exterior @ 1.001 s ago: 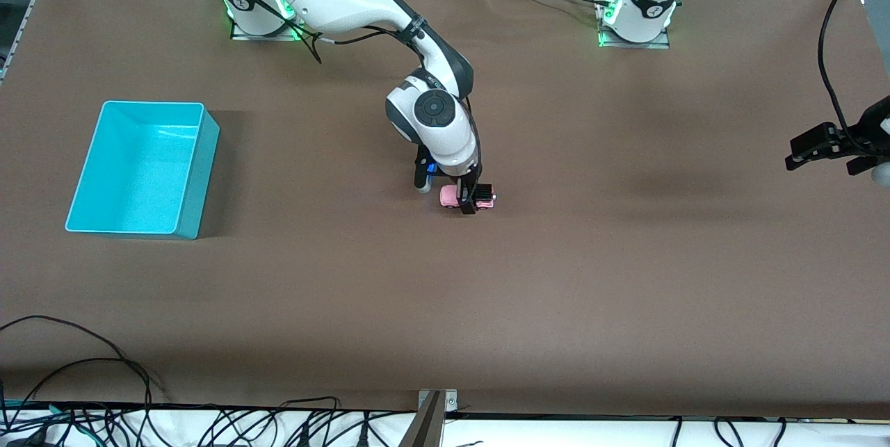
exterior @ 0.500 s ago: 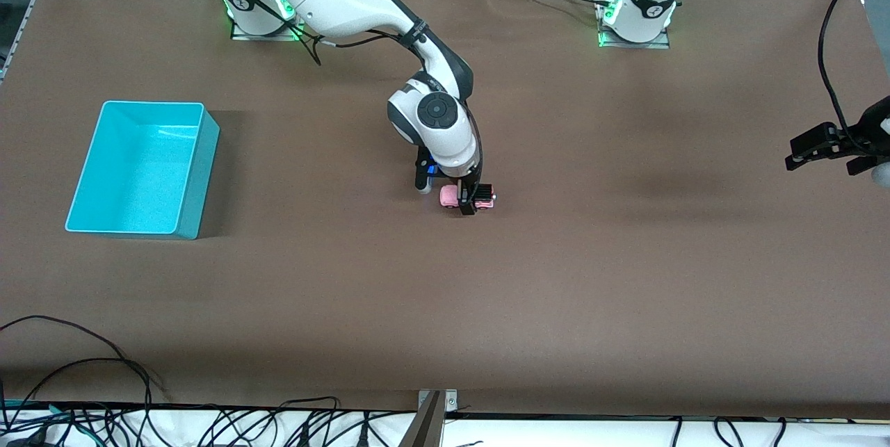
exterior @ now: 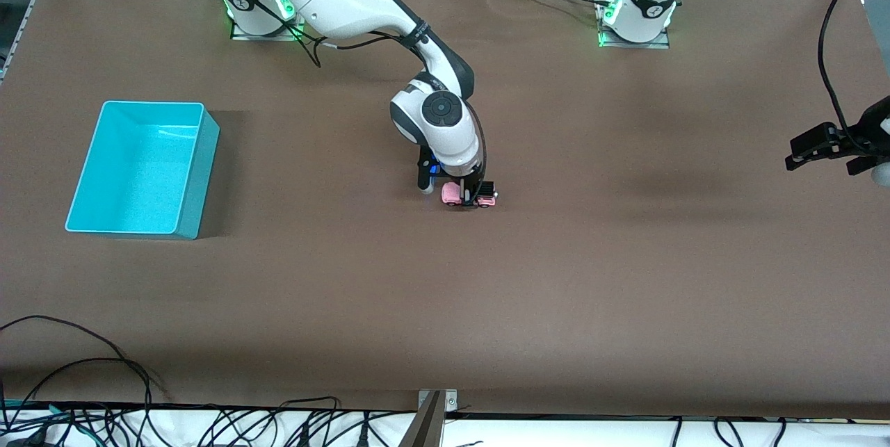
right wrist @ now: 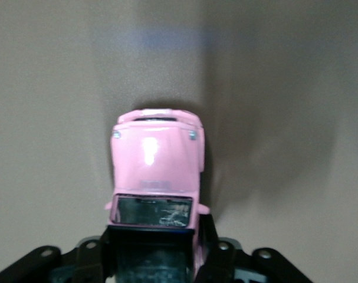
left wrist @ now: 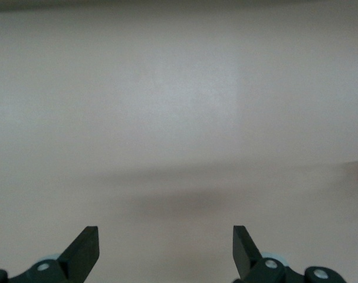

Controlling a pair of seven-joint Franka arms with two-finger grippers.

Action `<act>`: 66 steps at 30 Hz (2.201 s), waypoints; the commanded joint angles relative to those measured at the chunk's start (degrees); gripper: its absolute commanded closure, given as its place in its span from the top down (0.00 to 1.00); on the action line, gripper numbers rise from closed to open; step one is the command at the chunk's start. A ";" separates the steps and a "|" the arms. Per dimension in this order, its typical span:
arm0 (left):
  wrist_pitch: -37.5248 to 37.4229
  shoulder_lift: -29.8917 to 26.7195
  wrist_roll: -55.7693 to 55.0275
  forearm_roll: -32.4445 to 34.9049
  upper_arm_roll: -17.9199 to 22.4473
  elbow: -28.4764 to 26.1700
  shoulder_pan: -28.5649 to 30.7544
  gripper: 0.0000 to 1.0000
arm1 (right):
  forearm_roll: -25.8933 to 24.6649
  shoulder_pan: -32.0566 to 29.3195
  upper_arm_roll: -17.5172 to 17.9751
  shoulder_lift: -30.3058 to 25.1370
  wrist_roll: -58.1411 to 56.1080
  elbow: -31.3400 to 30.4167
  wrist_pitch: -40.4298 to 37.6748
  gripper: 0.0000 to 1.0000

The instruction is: Wind and store pink jeep toy

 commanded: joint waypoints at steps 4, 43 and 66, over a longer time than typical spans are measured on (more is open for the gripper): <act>0.24 -1.24 -0.13 0.80 -0.19 -1.28 0.19 1.00 | -4.98 -0.06 -1.34 -0.49 0.08 1.80 -6.59 0.00; 0.32 -1.07 -0.22 0.80 -0.19 -1.28 0.19 1.00 | 9.43 -24.93 -2.58 -12.71 -35.77 1.80 -25.41 0.00; 0.24 -1.07 -0.22 0.80 -0.19 -1.28 0.19 1.00 | 15.58 -37.50 2.43 -30.45 -54.92 -17.78 -21.20 0.00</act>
